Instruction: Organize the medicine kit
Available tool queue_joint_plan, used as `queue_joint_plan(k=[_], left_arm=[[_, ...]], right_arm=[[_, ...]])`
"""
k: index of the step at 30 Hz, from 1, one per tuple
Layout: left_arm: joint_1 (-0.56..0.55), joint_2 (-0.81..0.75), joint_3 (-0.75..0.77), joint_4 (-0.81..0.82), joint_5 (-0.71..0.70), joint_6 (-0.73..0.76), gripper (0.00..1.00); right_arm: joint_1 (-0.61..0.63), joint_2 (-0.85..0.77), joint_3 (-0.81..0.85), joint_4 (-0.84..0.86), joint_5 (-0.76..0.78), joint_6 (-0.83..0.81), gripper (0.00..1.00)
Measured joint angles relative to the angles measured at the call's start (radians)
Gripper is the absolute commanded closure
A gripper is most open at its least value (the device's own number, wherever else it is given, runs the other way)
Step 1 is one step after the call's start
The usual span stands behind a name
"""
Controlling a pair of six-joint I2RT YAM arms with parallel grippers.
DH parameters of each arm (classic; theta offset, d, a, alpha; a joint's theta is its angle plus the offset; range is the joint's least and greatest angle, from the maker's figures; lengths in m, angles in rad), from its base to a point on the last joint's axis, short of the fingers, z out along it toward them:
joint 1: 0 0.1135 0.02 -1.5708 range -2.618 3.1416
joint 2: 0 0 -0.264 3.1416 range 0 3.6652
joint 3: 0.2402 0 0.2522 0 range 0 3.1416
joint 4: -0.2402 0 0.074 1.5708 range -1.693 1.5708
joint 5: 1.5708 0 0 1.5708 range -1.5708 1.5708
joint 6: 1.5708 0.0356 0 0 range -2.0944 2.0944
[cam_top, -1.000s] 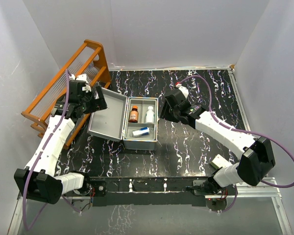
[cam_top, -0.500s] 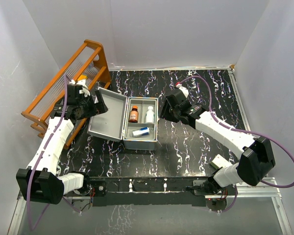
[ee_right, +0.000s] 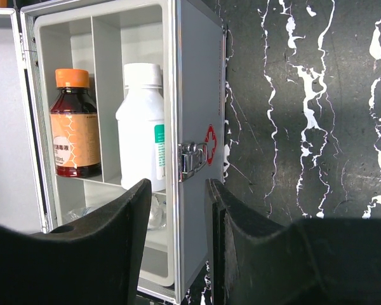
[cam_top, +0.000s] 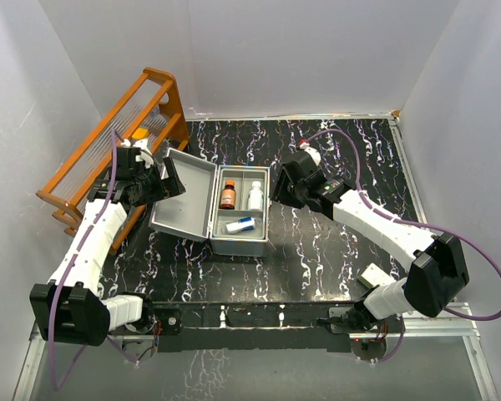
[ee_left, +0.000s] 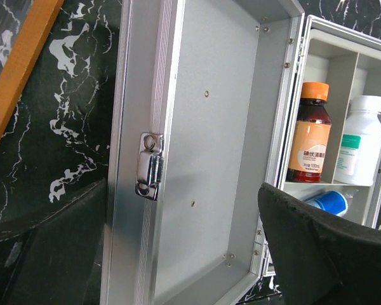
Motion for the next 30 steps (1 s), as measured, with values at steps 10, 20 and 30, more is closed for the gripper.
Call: queue_joint_plan(k=[10, 20, 30], left_arm=[[0.008, -0.003, 0.037, -0.035, 0.150, 0.001, 0.01], [0.008, -0.029, 0.074, -0.007, 0.369, 0.000, 0.02], [0.008, -0.003, 0.074, 0.023, 0.482, -0.036, 0.02]], right_arm=[[0.000, 0.000, 0.000, 0.001, -0.004, 0.000, 0.64], [-0.001, 0.000, 0.000, 0.001, 0.000, 0.004, 0.63], [-0.071, -0.040, -0.068, 0.024, -0.006, 0.008, 0.59]])
